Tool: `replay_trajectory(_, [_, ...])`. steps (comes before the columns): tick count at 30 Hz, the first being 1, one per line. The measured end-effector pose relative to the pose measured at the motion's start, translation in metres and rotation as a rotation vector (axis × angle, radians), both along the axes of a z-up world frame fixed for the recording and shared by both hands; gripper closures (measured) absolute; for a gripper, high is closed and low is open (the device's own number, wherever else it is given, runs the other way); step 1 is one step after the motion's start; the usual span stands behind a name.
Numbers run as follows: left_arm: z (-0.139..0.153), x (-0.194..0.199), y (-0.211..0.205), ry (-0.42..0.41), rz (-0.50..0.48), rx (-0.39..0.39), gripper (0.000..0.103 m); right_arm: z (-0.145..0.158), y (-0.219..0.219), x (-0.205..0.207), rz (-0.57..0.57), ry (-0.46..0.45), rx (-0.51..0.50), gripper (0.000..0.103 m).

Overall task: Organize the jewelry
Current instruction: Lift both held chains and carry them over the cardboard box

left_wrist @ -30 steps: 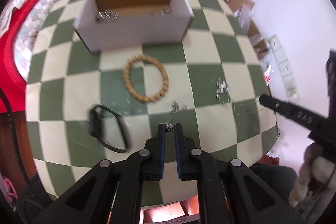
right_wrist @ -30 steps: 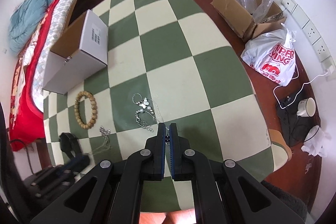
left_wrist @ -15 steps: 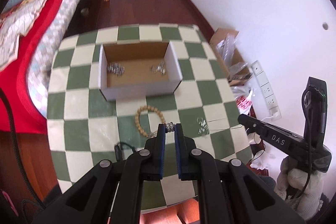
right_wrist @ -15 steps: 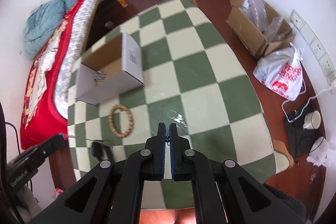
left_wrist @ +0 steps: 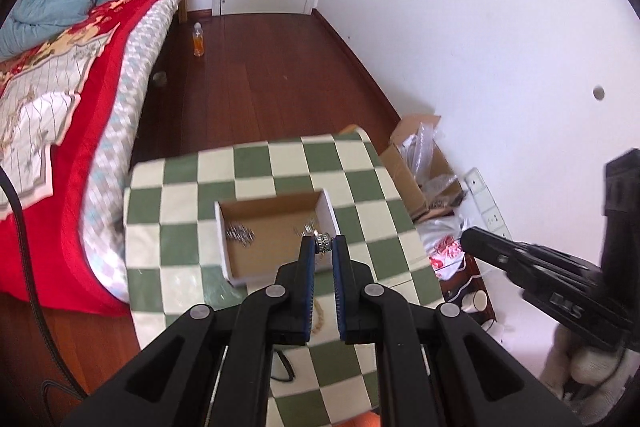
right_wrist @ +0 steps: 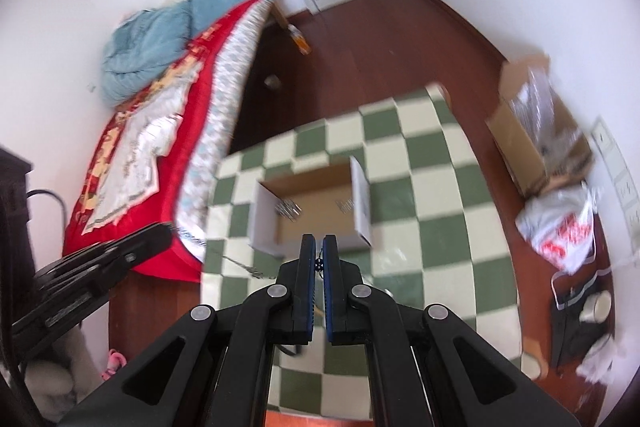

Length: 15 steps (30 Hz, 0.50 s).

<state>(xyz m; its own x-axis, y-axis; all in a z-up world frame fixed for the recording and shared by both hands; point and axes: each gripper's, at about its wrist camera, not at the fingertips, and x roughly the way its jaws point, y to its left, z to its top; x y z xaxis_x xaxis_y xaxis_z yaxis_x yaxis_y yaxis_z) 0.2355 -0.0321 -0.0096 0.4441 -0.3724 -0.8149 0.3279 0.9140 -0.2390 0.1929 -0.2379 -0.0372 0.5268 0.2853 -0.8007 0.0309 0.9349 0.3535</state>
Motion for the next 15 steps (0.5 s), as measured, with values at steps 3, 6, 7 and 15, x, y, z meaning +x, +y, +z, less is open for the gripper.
replay_trajectory(3, [0.005, 0.018, 0.005, 0.001, 0.009, 0.006, 0.097, 0.027, 0.014, 0.013, 0.026, -0.043, -0.008, 0.1])
replay_trajectory(6, [0.003, 0.036, 0.008, 0.013, 0.018, 0.021, 0.097, 0.042, 0.026, 0.028, 0.046, -0.063, -0.019, 0.1])
replay_trajectory(7, [-0.001, 0.043, 0.008, 0.024, 0.014, 0.031, 0.097, 0.045, 0.03, 0.034, 0.052, -0.065, -0.022, 0.1])
replay_trajectory(15, [-0.058, 0.075, 0.011, 0.161, 0.026, 0.063, 0.097, 0.016, 0.063, 0.086, 0.099, 0.008, -0.04, 0.099])
